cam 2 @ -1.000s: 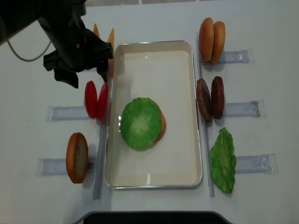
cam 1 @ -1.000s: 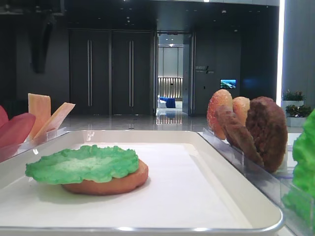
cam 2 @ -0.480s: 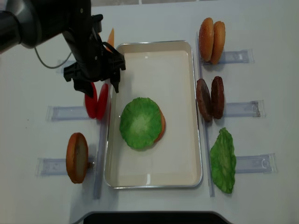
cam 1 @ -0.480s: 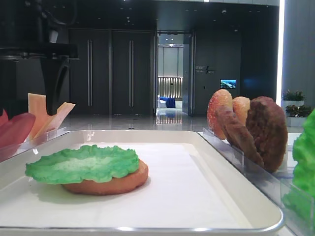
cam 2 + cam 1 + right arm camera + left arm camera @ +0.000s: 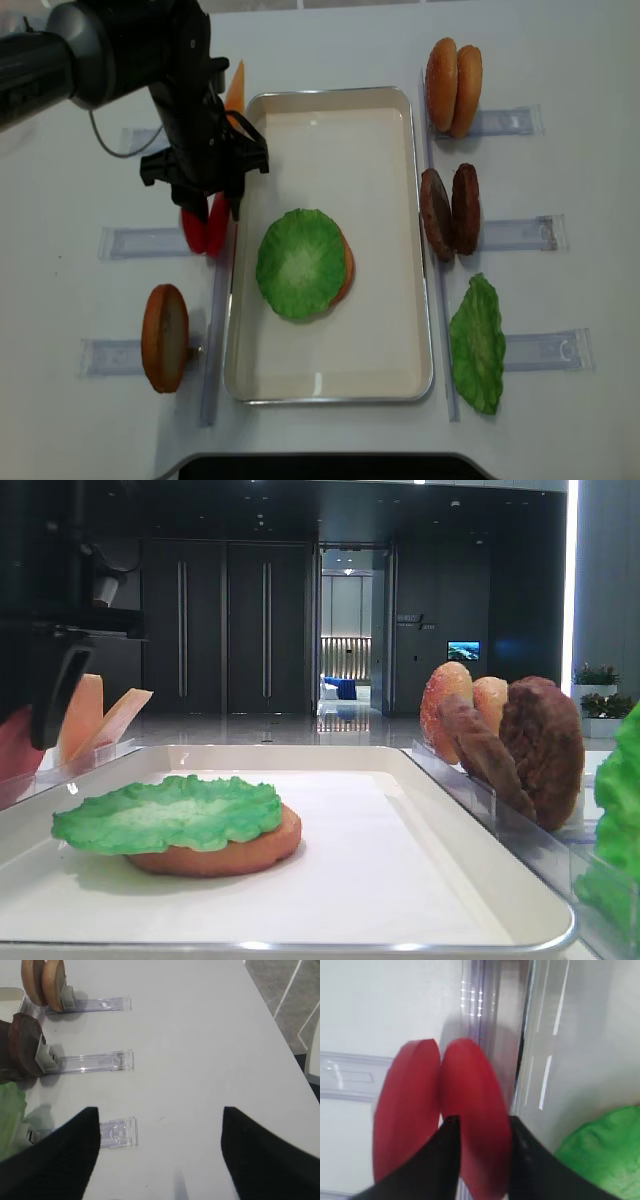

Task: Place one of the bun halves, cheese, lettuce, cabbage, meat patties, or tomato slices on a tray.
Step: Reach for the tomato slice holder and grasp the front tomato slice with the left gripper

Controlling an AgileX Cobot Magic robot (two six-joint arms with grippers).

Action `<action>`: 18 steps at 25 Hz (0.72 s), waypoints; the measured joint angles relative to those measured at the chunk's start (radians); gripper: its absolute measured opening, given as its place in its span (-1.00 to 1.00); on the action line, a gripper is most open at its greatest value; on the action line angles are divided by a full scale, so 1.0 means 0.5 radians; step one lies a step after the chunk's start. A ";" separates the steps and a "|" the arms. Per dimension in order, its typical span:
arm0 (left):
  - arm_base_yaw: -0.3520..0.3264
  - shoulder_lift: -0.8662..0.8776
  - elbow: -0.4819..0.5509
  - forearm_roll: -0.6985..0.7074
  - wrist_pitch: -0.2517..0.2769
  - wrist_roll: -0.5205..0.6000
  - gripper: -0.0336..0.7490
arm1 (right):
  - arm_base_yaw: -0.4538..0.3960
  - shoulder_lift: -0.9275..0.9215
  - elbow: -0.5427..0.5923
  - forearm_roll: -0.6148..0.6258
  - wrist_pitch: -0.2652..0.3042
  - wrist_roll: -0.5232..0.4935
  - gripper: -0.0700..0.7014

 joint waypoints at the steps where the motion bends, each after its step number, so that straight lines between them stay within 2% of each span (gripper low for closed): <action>1: 0.000 0.000 0.000 0.015 0.013 0.000 -0.51 | 0.000 0.000 0.000 0.000 0.000 0.000 0.44; 3: 0.000 0.000 0.000 0.046 0.037 0.011 -0.74 | 0.000 0.000 0.000 0.000 0.000 0.000 0.44; 11: -0.008 0.001 -0.133 -0.051 0.104 0.075 -0.76 | 0.000 0.000 0.000 0.000 0.000 0.000 0.44; 18: -0.081 -0.080 -0.313 -0.203 0.145 0.076 -0.76 | 0.000 0.000 0.000 0.000 0.000 0.000 0.44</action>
